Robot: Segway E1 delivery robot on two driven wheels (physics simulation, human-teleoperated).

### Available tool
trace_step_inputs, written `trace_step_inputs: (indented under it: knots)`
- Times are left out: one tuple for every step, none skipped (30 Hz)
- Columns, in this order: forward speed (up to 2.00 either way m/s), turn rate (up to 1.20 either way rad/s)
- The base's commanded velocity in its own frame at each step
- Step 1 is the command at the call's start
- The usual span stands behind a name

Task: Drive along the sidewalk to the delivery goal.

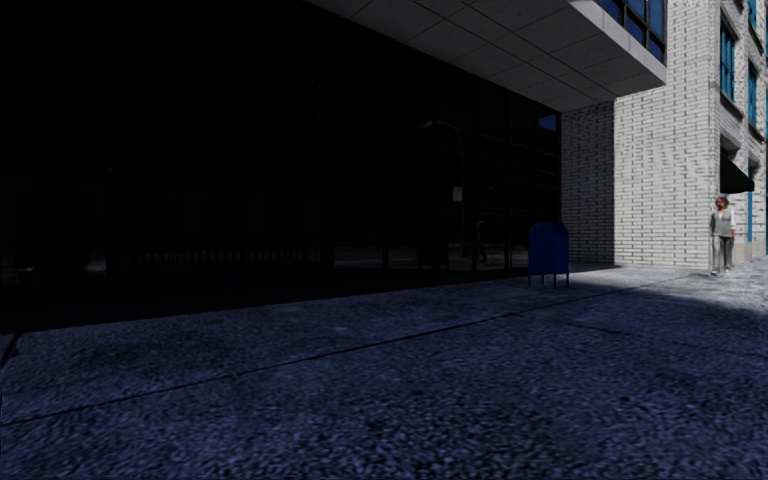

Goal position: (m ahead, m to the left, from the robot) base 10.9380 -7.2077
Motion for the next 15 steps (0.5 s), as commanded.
trace_step_inputs:
  knots:
    - [1.59,-0.58]
    - [1.59,-0.58]
    - [1.59,-0.58]
    - [1.59,-0.59]
    - [1.59,-0.61]
    - [1.59,-0.65]
    - [1.59,-0.65]
    - [1.59,-0.68]
    - [1.59,-0.70]
    - [1.59,-0.70]
    - [1.59,-0.70]
    - [1.59,-0.70]
    - [1.59,-0.70]
    - [1.59,-0.70]
    - [1.59,-0.70]
